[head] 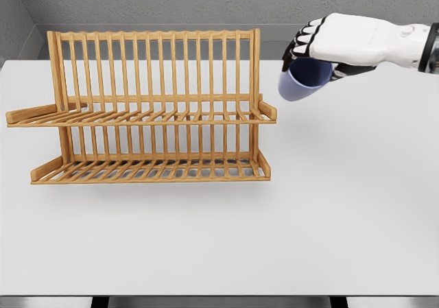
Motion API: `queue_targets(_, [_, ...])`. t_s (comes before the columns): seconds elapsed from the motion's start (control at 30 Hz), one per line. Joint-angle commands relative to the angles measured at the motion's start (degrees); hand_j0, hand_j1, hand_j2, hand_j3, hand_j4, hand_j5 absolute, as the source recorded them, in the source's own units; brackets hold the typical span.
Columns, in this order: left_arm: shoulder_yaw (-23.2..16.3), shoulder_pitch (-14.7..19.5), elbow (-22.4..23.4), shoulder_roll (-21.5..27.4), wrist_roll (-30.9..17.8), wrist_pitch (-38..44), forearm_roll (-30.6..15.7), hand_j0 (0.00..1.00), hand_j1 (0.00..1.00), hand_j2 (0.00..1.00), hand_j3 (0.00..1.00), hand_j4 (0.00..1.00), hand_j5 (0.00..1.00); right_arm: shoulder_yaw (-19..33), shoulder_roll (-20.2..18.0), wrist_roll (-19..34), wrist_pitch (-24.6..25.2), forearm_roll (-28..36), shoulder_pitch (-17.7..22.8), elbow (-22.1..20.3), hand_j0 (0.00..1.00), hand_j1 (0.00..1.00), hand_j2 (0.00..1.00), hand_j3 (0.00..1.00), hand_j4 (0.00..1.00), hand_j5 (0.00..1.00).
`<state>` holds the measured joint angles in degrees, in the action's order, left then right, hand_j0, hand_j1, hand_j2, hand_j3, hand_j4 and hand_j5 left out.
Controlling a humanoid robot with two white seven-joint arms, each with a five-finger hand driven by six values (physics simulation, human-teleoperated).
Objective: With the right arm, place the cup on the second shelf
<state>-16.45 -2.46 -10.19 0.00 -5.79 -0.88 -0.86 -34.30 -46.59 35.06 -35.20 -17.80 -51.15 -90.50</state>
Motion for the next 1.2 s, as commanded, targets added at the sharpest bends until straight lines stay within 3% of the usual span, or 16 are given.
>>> queue_targets(0.0, [0.01,0.00,0.00,0.00,-0.01,0.00,-0.02,1.00,1.00,1.00,1.00,1.00,1.00,0.11,0.63,-0.06,0.20,0.31,0.00,-1.43,0.64,0.64,0.64,0.64,0.64,0.64])
queue_targets(0.27, [0.01,0.00,0.00,0.00,-0.01,0.00,-0.02,1.00,1.00,1.00,1.00,1.00,1.00,-0.07,1.77,-0.06,0.20,0.31,-0.70,-7.49,0.65,0.65,0.65,0.65,0.65,0.65])
queue_targets(0.93, [-0.07,0.00,0.00,0.00,-0.01,0.00,-0.02,1.00,1.00,1.00,1.00,1.00,1.00,-3.23,4.14,-0.06,0.20,-0.31,-0.79,-8.29,0.69,0.69,0.69,0.69,0.69,0.69])
queue_targets(1.0, [0.01,0.00,0.00,0.00,-0.01,0.00,-0.02,1.00,1.00,1.00,1.00,1.00,1.00,-3.23,3.97,-0.06,0.20,-0.31,-0.79,-8.29,1.00,1.00,1.00,1.00,1.00,1.00])
queue_targets(1.17, [0.01,0.00,0.00,0.00,-0.01,0.00,-0.02,1.00,1.00,1.00,1.00,1.00,1.00,-1.48,3.26,-0.06,0.20,-0.05,-0.88,-7.85,1.00,1.00,1.00,1.00,1.00,1.00])
